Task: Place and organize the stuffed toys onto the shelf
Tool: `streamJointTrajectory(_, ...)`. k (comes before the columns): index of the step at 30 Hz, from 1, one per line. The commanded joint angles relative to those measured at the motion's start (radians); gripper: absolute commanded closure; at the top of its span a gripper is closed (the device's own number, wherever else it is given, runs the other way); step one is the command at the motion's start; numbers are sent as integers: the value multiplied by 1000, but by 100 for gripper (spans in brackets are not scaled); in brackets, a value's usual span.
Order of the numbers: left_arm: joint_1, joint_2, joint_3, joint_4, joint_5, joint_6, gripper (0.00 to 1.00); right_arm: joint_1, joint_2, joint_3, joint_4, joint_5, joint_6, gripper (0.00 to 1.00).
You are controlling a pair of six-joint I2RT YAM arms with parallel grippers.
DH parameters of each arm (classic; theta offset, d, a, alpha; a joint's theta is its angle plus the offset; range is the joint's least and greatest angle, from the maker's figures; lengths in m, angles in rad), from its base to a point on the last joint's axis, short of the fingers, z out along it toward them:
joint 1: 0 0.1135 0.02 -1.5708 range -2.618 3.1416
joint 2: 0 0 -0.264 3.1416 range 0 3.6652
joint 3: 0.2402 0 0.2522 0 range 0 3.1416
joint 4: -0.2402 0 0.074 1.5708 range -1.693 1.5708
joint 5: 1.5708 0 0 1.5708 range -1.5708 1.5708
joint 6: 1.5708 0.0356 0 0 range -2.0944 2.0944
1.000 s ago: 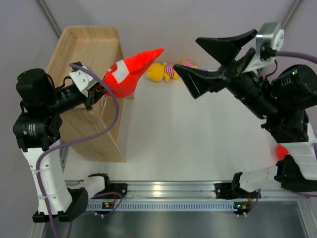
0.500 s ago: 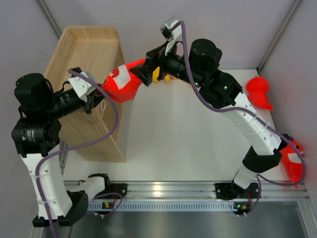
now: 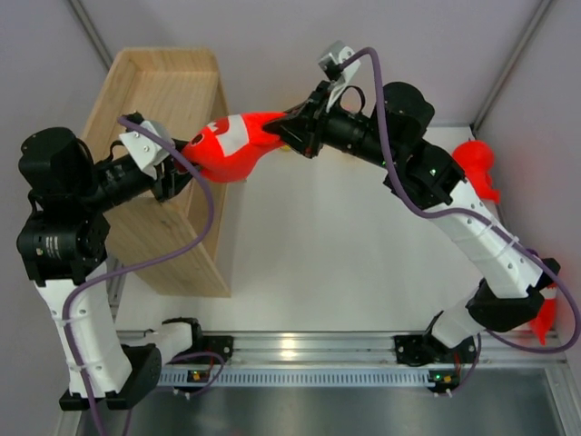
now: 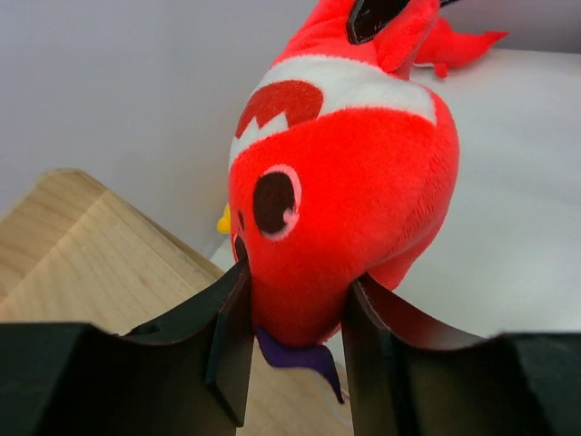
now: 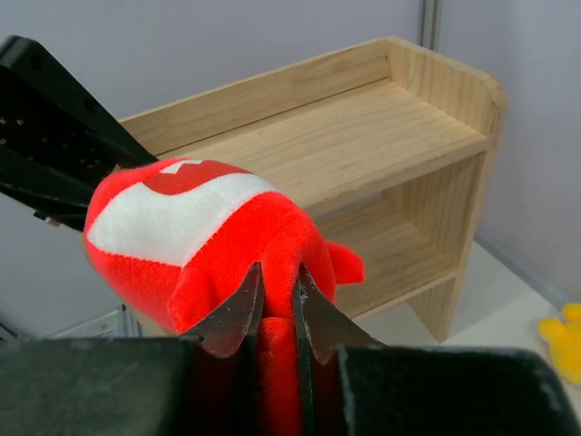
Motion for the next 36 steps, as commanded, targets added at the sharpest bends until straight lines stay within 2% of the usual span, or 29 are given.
streamJointTrajectory(1,6,-6,96,144,-119,-115,54,-53,-38,-15,170,2,18,100)
streamJointTrajectory(2,6,-2,110,161,-173,-176,39,-59,-32,-16,281,11,15,100)
streamJointTrajectory(3,6,1,123,179,-234,-201,31,-61,-21,-19,337,69,9,100)
streamJointTrajectory(4,6,3,133,199,-383,-218,27,-61,12,-21,412,100,11,100)
streamJointTrajectory(5,6,5,135,224,-459,-231,20,-63,34,-19,540,133,3,100)
streamJointTrajectory(8,6,6,109,259,-737,-251,11,-61,161,0,749,213,-23,100)
streamJointTrajectory(9,6,5,88,274,-783,-252,2,-61,204,34,871,249,-19,100)
streamJointTrajectory(11,6,-9,68,282,-845,-247,1,-61,351,97,952,284,29,100)
streamJointTrajectory(12,6,-14,52,281,-850,-244,1,-61,452,161,1027,292,52,100)
streamJointTrajectory(14,6,-26,45,282,-845,-248,1,-61,547,227,1113,296,139,100)
streamJointTrajectory(15,8,-29,38,282,-841,-248,1,-60,625,319,1121,327,162,100)
streamJointTrajectory(18,6,-37,25,281,-842,-249,1,-34,718,456,1075,332,137,100)
streamJointTrajectory(23,8,-34,5,281,-850,-255,1,25,724,383,1018,341,31,100)
streamJointTrajectory(27,8,-34,-8,281,-810,-271,1,29,781,428,960,307,54,100)
streamJointTrajectory(34,6,-40,-25,281,-811,-258,1,45,775,447,966,284,57,100)
streamJointTrajectory(36,6,-38,-28,281,-807,-262,2,46,786,467,945,292,67,87)
